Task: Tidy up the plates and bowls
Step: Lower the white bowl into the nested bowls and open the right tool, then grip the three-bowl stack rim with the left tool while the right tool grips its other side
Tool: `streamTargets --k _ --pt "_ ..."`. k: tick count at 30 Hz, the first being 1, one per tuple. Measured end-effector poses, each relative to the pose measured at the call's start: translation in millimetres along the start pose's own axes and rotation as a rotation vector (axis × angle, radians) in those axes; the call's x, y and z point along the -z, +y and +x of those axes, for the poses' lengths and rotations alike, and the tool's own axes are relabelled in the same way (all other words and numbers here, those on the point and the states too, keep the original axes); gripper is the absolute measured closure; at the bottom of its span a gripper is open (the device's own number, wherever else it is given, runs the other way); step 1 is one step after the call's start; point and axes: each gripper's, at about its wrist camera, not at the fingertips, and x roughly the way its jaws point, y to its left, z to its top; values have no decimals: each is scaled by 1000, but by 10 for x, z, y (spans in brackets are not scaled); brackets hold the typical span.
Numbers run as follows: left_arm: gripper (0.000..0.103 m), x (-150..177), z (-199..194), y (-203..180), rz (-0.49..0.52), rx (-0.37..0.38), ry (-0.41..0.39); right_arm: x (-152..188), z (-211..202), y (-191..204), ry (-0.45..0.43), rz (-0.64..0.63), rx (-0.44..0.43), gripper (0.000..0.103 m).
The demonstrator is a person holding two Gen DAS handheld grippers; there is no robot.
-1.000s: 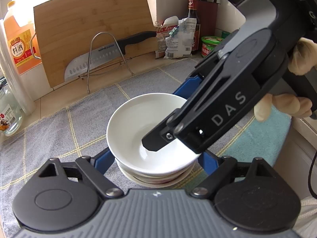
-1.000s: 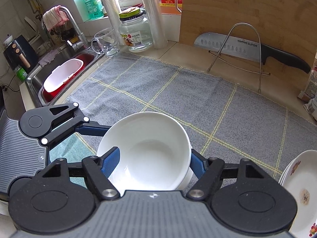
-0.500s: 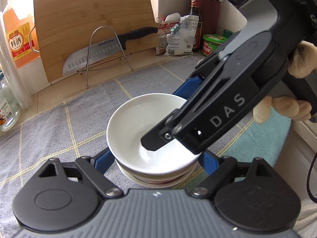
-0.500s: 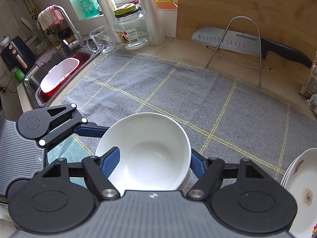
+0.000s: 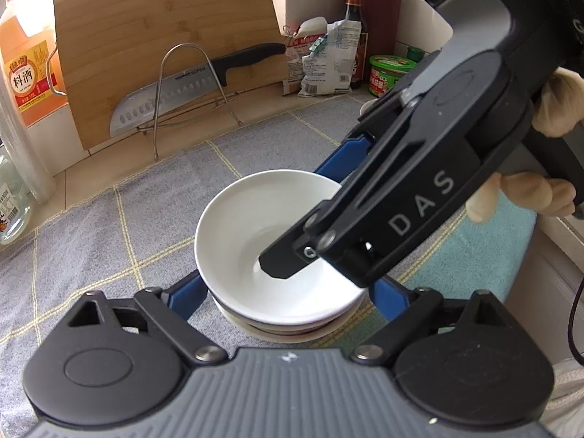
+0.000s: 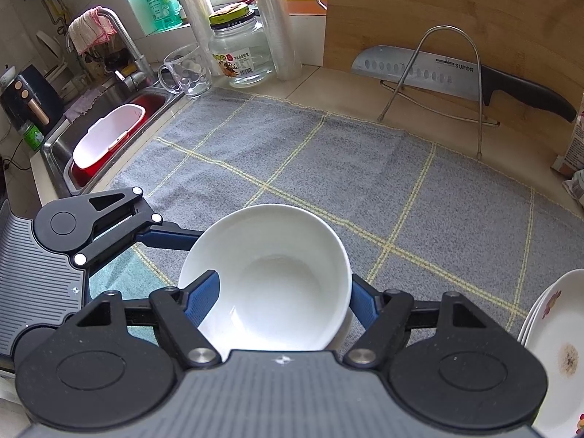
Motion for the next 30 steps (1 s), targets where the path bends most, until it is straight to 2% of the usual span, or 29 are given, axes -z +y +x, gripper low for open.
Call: streamTargets --k 2,4,7,17,27,30 --pt "6 -2 -4 -4 3 10 -5 9 2 2 -2 -3 -1 19" --pt "6 -5 -19 11 -2 16 -9 10 -23 20 -17 -8 -8 8" --pt "5 4 -51 33 -2 18 -15 6 -55 51 -33 -26 7 3" --pt "5 95 -254 77 0 10 -36 39 -104 18 -65 -34 14 0" --pt "5 189 -481 5 -57 -85 -83 140 -294 9 -142 -107 -18 0" --pt "2 232 -528 -34 -74 -120 -84 234 -400 0 -179 -158 -28 0"
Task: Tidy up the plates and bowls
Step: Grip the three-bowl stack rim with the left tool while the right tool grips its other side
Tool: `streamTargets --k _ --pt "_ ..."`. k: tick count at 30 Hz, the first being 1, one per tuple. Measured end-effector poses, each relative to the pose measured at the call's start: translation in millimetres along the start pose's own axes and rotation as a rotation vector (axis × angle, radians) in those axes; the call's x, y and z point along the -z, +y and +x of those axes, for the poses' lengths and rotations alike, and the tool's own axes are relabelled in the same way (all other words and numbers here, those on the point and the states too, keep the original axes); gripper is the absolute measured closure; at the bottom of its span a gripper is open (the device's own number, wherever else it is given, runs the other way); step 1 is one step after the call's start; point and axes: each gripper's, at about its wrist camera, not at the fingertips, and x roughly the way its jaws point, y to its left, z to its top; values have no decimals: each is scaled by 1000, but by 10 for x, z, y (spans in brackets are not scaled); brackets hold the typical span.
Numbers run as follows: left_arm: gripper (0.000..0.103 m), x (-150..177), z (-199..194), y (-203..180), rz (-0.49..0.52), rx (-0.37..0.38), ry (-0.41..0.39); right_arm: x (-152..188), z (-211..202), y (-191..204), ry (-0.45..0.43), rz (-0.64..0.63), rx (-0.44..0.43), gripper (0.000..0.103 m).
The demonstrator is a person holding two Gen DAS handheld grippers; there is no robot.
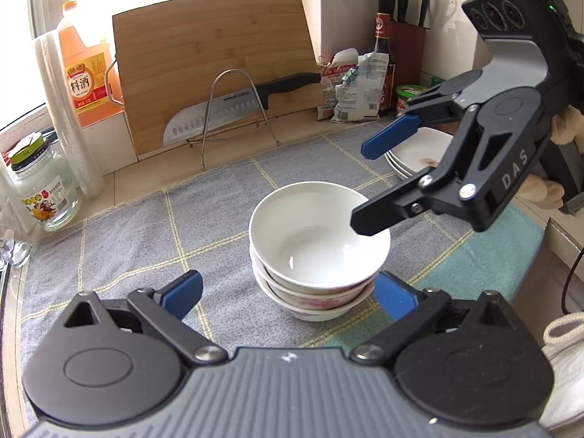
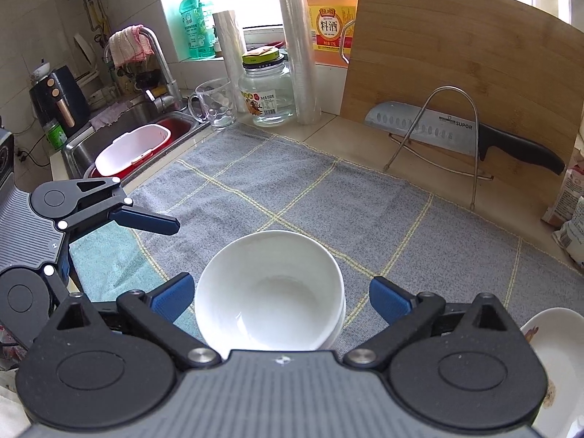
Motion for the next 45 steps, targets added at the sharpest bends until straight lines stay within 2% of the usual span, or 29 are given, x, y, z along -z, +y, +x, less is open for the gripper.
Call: streamTargets --k 4,8,16,22,27,37,42,45 --pt "2 91 23 -66 -13 -54 33 170 -171 -1 -36 -92 10 0" --pt "2 238 160 -94 -47 -83 89 365 -230 -48 -32 -137 2 0" --pt "2 438 539 -81 -59 -83 203 788 185 -107 97 -147 74 0" --pt "2 431 728 -17 -20 -25 215 901 492 -127 146 -107 103 0" --pt "1 428 854 84 12 61 214 924 637 -103 183 -99 133 0" --pt "0 389 948 160 152 178 162 945 665 -102 147 -89 136 0" --pt "0 314 1010 192 217 231 170 884 697 -84 169 -72 152 0" --pt "1 277 1001 192 291 251 144 844 720 -57 177 -90 165 0"
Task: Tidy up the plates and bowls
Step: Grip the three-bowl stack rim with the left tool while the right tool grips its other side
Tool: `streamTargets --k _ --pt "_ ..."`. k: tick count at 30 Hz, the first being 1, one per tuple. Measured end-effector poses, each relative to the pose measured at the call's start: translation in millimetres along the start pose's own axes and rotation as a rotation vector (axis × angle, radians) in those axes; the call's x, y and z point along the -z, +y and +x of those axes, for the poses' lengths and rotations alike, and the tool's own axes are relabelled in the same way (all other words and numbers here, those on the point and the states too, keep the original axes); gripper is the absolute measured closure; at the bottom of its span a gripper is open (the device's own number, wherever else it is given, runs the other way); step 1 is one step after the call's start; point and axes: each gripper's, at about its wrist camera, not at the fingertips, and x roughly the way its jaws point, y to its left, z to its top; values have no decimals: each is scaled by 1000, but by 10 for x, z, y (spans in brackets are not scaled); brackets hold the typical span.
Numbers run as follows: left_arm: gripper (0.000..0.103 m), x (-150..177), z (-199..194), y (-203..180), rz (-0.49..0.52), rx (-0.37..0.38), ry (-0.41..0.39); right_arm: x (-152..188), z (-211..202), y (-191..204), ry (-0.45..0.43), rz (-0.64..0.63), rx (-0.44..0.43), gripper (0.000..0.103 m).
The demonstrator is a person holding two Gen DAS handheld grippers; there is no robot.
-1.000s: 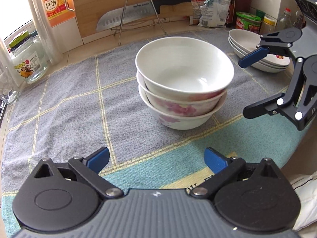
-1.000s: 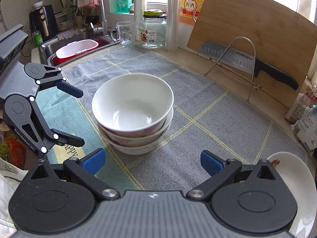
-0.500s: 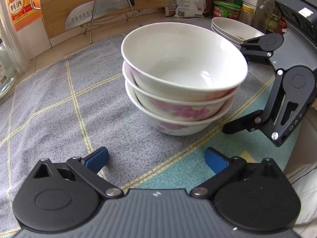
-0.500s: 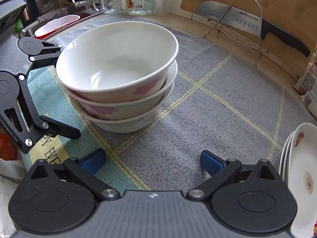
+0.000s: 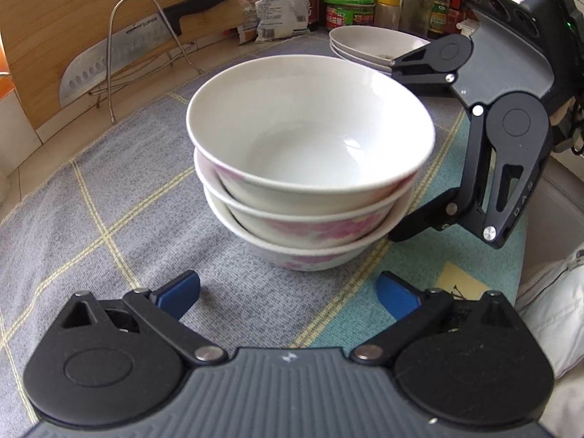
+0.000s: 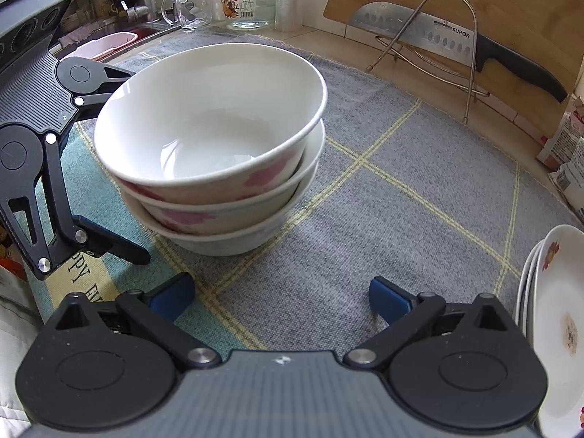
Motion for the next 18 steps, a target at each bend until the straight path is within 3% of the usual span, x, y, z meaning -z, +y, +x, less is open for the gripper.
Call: streamTargets --k 10,18 --pt "4 -173 16 193 195 108 -41 -177 -24 190 -8 -146 -9 0" --pt "19 -226 105 265 280 221 -14 -293 8 156 -11 -221 -90 9"
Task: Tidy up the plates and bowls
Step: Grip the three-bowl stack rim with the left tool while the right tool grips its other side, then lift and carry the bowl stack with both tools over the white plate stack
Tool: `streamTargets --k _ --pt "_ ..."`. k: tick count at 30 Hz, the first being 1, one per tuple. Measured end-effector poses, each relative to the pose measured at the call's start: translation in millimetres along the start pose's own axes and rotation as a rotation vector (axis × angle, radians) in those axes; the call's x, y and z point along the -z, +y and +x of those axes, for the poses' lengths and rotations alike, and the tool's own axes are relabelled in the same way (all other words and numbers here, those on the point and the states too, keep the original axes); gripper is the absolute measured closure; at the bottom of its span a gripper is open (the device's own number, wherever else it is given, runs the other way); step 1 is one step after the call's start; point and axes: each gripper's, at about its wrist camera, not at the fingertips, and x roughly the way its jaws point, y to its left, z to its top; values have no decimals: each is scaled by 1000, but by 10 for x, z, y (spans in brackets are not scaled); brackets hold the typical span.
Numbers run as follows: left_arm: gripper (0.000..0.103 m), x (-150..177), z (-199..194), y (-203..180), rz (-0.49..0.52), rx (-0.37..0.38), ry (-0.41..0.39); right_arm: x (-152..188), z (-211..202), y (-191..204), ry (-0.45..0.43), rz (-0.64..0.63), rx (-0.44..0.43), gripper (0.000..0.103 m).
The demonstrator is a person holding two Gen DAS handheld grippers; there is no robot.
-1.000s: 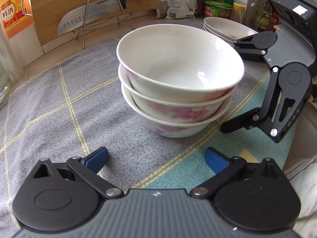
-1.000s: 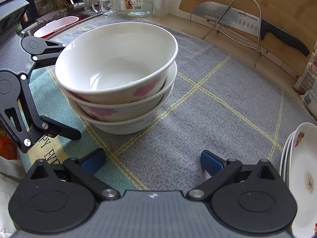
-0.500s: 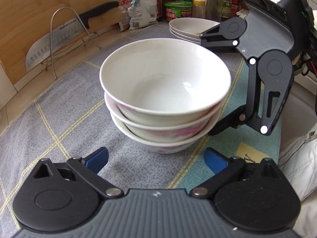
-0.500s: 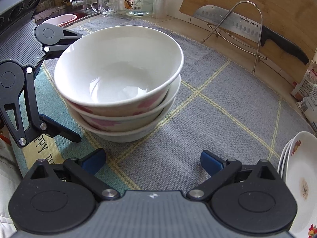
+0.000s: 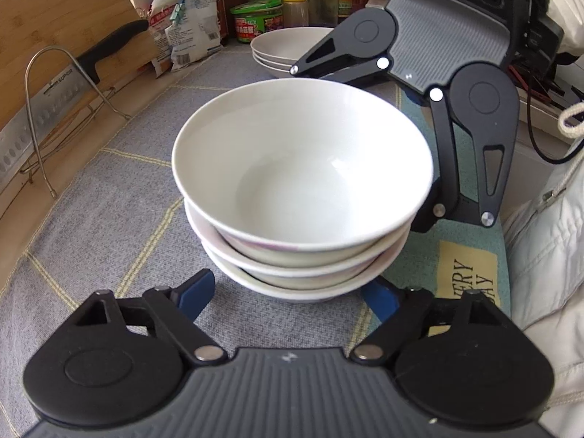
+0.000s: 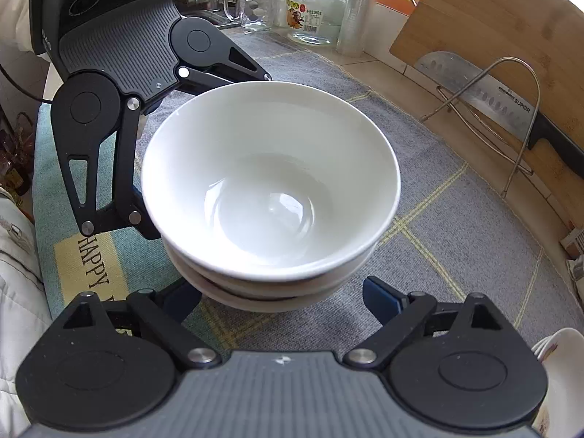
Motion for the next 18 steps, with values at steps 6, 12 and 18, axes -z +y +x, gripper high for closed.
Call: streamTargets --k 6,12,18 --pt "25 -12 -10 8 25 37 8 -48 3 -33 7 -32 -60 18" --pt "29 -27 2 28 35 64 4 -50 -13 -12 11 -49 -70 21" --pt "29 1 -8 51 33 85 1 -59 -12 -19 17 -47 -71 21"
